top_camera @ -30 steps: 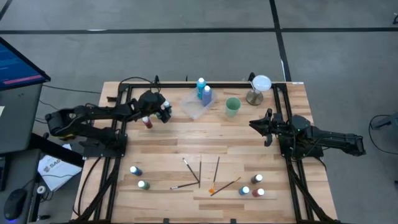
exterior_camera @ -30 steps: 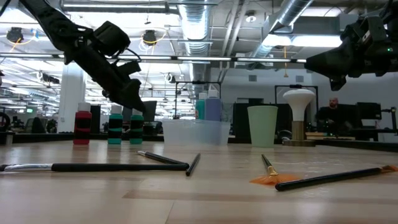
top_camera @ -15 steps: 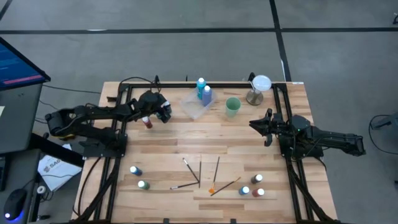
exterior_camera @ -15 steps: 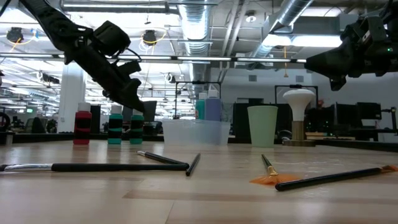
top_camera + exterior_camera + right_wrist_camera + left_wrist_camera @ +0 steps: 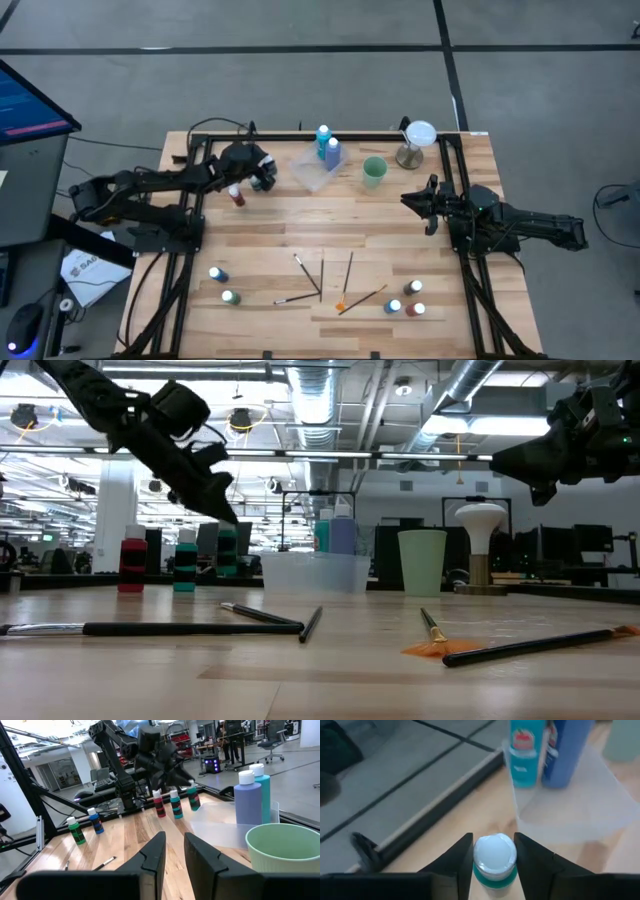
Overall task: Pick & Place Paint Supplies
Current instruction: Put the top small green paint bottle into the transparent bin
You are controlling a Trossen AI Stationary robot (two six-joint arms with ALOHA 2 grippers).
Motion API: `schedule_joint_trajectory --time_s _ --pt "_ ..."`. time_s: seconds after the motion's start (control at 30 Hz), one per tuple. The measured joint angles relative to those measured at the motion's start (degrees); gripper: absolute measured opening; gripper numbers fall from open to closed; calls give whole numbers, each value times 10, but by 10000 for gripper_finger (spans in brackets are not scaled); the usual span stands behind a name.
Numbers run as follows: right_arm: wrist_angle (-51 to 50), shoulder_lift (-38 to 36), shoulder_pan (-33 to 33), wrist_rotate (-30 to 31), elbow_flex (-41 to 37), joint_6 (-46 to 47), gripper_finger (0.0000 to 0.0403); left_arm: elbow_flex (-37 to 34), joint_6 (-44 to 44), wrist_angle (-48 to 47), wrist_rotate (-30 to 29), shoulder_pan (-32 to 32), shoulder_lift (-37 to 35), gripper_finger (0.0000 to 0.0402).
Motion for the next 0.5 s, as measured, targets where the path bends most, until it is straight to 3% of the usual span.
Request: schedule_joint_trajectory --time_s 0.3,0.5 --pt "0 0 0 0 0 0 66 105 -14 2 1 0 -15 118" --pt "0 0 0 0 0 0 66 181 -13 5 27 -13 45 124"
